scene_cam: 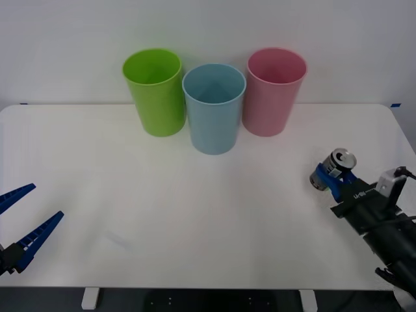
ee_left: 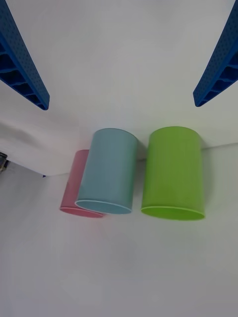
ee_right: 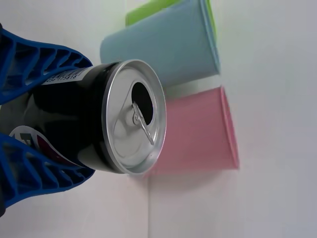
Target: Grasp the object on the table and drop it into the matching bin: aluminum can to the light blue bin, PET bottle to the pink bin.
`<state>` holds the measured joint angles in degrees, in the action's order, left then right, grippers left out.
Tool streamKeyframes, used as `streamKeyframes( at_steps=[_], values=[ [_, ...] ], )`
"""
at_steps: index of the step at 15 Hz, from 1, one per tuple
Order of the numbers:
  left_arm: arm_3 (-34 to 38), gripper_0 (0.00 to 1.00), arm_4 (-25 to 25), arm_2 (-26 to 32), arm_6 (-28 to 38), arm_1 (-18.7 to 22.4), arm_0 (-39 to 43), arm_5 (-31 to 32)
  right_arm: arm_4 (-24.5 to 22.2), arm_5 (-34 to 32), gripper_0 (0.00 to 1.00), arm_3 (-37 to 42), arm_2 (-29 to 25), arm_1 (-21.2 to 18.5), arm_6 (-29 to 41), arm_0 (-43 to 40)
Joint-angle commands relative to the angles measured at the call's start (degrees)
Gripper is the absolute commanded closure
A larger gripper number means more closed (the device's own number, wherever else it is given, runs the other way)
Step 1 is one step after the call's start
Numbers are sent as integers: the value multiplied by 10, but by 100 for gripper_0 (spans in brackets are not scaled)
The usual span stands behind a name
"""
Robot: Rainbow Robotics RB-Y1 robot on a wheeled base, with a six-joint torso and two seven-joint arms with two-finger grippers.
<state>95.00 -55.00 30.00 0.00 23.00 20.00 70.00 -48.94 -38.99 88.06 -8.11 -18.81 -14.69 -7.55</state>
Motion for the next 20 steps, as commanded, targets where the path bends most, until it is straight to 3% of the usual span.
streamKeyframes(
  at_steps=[1,8,14,20],
  values=[
    [0,0,0,0,0,0,0,0,-28,-6,100,46,1,-2,61,0],
    [0,0,0,0,0,0,0,0,-106,-44,100,80,5,-10,206,80],
    [0,0,0,0,0,0,0,0,-157,-51,100,80,14,-41,299,162],
    [0,0,0,0,0,0,0,0,-163,-12,100,80,55,-83,349,221]
  ],
)
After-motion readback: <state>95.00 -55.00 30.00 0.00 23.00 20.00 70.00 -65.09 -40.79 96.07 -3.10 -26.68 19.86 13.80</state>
